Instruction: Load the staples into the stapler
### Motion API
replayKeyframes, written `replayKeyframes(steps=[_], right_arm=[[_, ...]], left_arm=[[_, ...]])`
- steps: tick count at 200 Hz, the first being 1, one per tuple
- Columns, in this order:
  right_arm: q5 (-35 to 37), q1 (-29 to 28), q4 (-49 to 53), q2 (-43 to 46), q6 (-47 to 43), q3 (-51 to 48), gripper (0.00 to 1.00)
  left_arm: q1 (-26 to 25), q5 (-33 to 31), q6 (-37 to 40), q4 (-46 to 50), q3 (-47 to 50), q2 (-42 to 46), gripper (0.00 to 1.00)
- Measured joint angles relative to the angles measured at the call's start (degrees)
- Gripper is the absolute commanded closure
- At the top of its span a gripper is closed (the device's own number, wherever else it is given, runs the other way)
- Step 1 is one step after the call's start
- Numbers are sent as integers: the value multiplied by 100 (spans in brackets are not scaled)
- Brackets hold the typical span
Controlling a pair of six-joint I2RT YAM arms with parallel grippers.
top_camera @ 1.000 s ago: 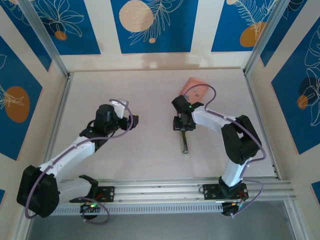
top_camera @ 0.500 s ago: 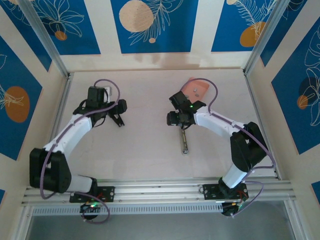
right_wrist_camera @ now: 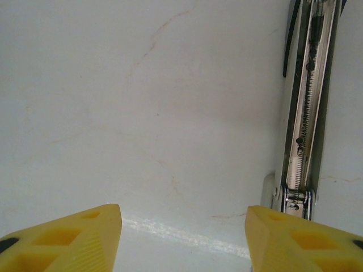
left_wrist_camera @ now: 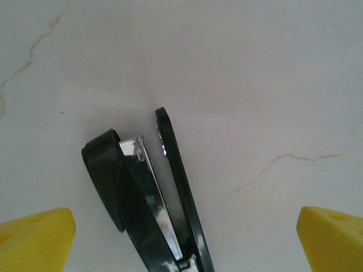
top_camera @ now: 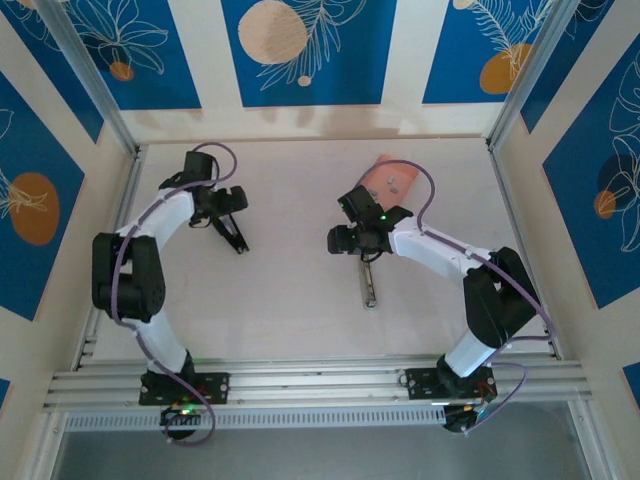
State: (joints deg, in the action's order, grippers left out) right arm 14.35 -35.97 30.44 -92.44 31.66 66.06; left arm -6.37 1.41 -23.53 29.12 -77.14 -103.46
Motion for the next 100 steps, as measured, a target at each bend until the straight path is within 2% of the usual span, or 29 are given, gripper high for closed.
replayKeyframes(steps=[62,100], right_arm=[[-118,2,-118,9,0,-96,40],[-151,2,-136,9,0,-109,40]], left_arm=[[0,-181,-76,398,-654,-1071,3],[0,-326,-175,498,-820,-1220,9]])
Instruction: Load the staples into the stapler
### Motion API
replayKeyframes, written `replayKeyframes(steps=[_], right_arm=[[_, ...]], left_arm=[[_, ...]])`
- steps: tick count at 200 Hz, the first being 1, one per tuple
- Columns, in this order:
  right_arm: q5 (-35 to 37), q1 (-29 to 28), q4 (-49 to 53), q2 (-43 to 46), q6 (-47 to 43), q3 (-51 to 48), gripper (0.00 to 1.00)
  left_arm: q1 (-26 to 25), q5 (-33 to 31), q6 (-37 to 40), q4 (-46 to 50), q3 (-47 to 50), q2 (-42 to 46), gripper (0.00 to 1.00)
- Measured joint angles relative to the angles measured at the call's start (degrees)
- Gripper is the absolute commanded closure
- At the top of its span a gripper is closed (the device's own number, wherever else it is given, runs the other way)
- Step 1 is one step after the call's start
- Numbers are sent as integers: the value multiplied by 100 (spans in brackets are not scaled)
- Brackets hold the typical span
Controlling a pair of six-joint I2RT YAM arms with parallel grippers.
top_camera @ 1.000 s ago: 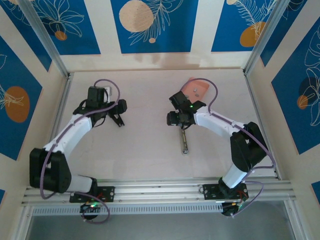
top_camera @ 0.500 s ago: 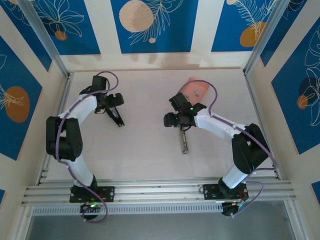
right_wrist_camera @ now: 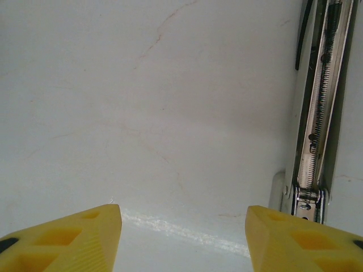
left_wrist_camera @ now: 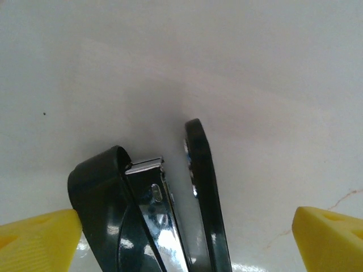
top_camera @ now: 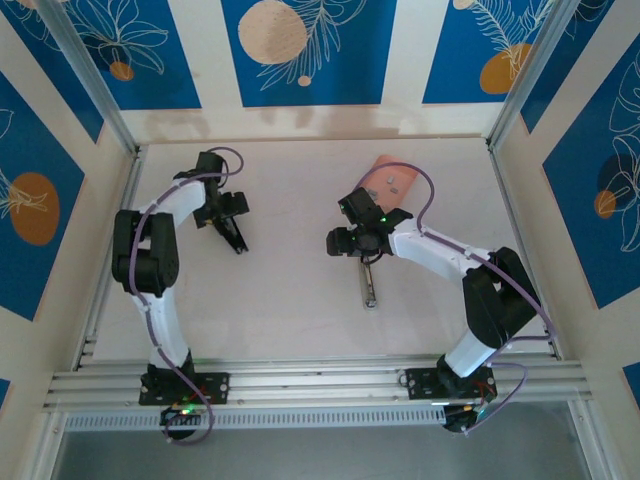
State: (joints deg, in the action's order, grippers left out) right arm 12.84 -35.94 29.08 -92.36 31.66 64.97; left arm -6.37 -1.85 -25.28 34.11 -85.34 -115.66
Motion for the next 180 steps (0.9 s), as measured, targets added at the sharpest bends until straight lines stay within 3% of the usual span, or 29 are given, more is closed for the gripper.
replayKeyframes(steps=[74,131,180], right_arm=[[-109,7,-26,0,0,-2,40],[-133,7,-129,0,0,-7,40],[-356,4,-533,262,4,-319,41]], left_arm=[[0,-210,11,-44,-57,-376,14],[4,-334,57,-44,-20,-363,39],[-17,-90,144,-254,350,-68,51]])
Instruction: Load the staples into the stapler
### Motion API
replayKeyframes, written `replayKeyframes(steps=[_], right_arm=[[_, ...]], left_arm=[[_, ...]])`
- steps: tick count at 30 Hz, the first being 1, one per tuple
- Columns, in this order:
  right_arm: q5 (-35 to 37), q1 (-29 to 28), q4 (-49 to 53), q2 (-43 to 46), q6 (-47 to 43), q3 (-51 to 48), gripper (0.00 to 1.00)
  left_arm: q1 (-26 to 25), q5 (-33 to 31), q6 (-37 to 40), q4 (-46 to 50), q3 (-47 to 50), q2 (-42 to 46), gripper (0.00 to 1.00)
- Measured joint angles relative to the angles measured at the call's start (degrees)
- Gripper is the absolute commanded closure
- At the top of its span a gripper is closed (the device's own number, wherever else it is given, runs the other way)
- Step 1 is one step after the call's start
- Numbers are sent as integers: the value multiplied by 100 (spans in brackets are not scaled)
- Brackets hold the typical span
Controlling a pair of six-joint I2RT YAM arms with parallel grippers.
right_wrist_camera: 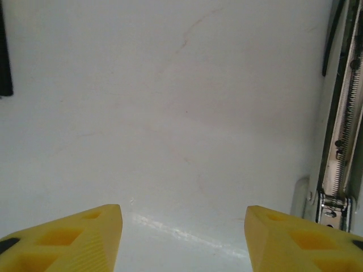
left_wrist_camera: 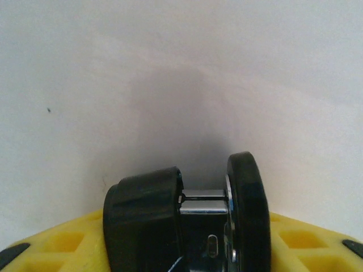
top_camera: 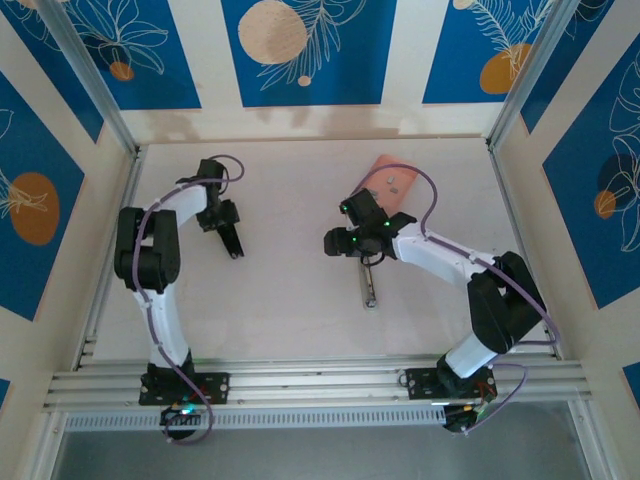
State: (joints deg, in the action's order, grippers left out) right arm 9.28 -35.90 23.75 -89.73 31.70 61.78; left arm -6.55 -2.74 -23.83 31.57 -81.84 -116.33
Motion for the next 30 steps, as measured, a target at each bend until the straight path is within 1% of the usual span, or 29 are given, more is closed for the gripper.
replayKeyframes(steps=[3,5,12,15,18,24,30], right_arm=[[-125,-17,-271,125,15,-144,41],[-221,-79,-603,214,20,-280,41],[-704,-664,-2107,219,94,-693,41],[-896,-975,-2900,-33,197,-719,41],[-994,-1268,-3445,-367,238,-710,40],[-1091,-1631,-3853,-911,275,-562,39],[-1196,-1703,-3936,-1104,297,-452,39]], left_arm=[[-46,140,-13,-46,247,273,53],[-87,249,-83,-162,505,612,53],[-291,782,-667,-514,1436,2227,54],[-350,1005,-951,-656,1818,2820,54],[-374,1180,-1235,-789,2221,3292,55],[-415,1436,-1681,-933,2883,3989,54],[-402,1290,-1810,-1115,3165,4218,55]])
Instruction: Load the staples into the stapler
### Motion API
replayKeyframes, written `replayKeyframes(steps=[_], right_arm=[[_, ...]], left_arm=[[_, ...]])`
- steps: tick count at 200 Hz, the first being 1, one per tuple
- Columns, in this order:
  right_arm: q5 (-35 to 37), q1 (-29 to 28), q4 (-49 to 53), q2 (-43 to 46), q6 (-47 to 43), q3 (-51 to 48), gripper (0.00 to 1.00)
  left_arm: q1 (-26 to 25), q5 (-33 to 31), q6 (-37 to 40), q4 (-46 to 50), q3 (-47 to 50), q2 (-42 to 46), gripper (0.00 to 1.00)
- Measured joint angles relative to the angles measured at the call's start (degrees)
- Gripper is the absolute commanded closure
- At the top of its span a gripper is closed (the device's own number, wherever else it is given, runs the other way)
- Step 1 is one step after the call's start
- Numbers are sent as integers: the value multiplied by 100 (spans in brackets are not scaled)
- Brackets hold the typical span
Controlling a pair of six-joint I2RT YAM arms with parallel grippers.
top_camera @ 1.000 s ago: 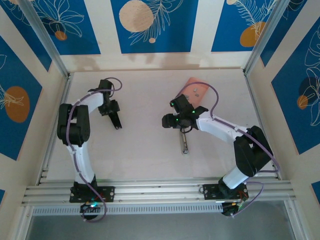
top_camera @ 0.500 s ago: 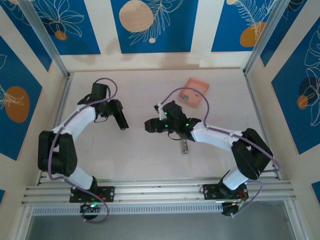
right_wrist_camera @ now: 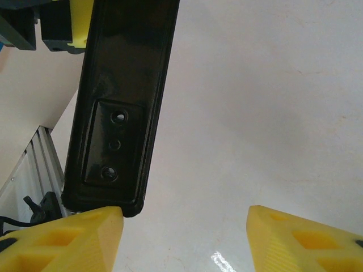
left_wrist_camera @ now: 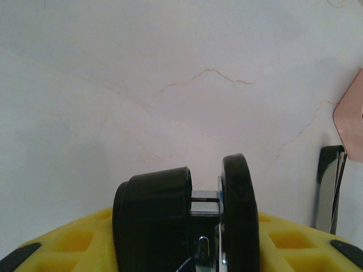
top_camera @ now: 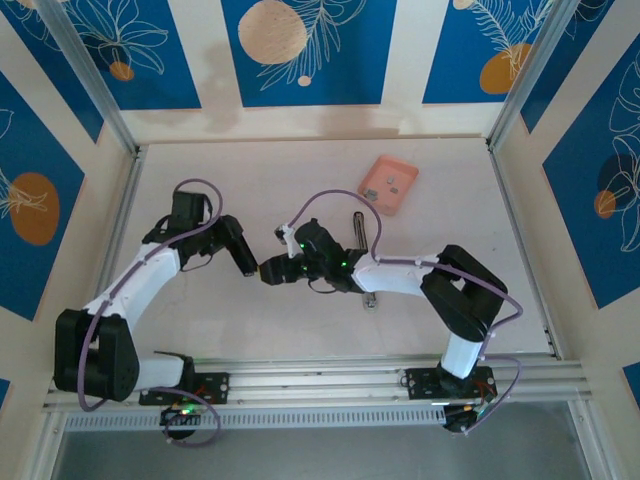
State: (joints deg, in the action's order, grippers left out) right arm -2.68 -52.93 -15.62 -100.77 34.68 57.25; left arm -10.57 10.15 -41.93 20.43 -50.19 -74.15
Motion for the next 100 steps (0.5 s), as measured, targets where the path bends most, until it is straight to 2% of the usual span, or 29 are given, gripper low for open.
replayKeyframes(steps=[66,100], right_arm=[[-107,4,-24,-103,-2,74,39],[-11,-11,-120,199,-4,-76,36]], left_arm=[[4,-166,24,-118,142,114,54],[-50,-70,26,-111,221,114,55]])
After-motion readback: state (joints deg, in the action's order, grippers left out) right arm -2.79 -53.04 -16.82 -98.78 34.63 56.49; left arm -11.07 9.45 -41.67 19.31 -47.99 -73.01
